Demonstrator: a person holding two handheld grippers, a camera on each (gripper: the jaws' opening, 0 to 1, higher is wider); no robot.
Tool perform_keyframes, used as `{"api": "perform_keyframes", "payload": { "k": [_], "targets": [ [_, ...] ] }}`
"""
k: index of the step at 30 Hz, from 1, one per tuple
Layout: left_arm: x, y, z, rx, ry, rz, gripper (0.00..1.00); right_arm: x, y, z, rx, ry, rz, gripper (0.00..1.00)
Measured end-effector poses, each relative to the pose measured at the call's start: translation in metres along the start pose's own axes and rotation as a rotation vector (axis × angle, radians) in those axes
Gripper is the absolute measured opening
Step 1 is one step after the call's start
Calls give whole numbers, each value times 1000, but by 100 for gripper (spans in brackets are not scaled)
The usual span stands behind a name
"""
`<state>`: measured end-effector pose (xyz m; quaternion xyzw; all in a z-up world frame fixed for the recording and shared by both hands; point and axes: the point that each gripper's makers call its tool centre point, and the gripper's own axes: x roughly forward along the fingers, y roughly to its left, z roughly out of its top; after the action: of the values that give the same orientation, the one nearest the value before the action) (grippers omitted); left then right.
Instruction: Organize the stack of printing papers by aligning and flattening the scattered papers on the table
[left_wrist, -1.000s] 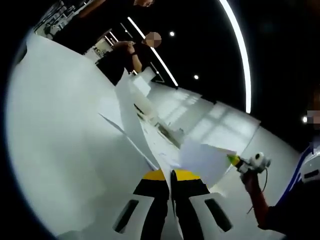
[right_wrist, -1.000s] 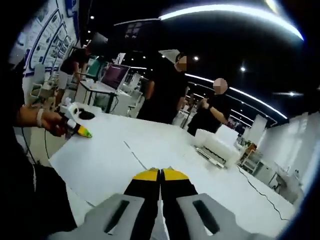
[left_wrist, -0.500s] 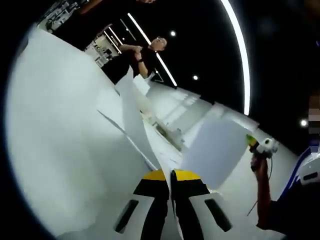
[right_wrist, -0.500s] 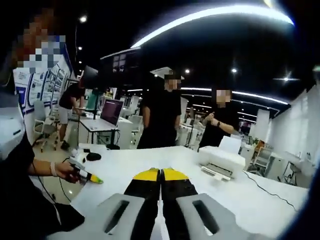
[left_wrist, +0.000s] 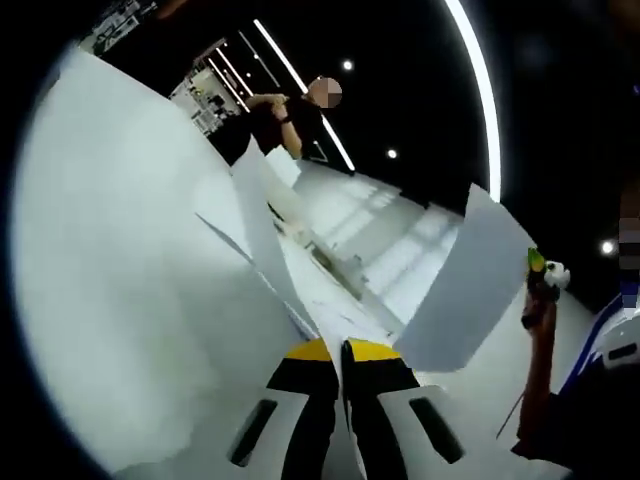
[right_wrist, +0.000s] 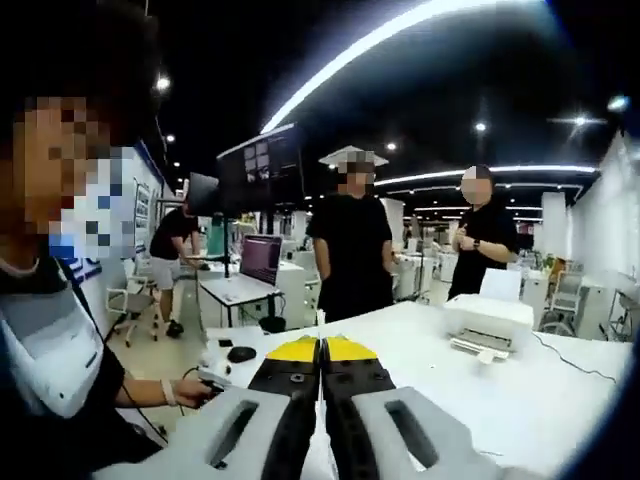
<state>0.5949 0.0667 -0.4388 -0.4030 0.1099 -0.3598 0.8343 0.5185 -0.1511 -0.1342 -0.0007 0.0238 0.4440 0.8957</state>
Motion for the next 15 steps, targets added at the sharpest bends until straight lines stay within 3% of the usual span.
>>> {"api": "perform_keyframes", "payload": {
  "k": [3, 4, 6, 9, 11, 12, 15],
  "targets": [
    [1, -1, -1, -3, 1, -6, 7, 3, 1, 10, 124, -18, 72, 0],
    [1, -1, -1, -18, -2, -12, 7, 9, -4, 8, 209, -10, 120, 0],
    [1, 0, -1, -28, -5, -14, 7, 16, -21, 3, 316, -16, 129, 0],
    [1, -2, -1, -34, -10, -23, 6, 34, -60, -29, 493, 26, 153, 0],
    [1, -3, -1, -35, -11, -24, 6, 48, -80, -54, 523, 49, 126, 0],
    [1, -4, -1, -35, -10, -24, 6, 56, -87, -74, 542, 90, 119, 0],
    [0, -6, -2, -37, -6, -23, 6, 69, -88, -102, 548, 123, 111, 0]
  ]
}}
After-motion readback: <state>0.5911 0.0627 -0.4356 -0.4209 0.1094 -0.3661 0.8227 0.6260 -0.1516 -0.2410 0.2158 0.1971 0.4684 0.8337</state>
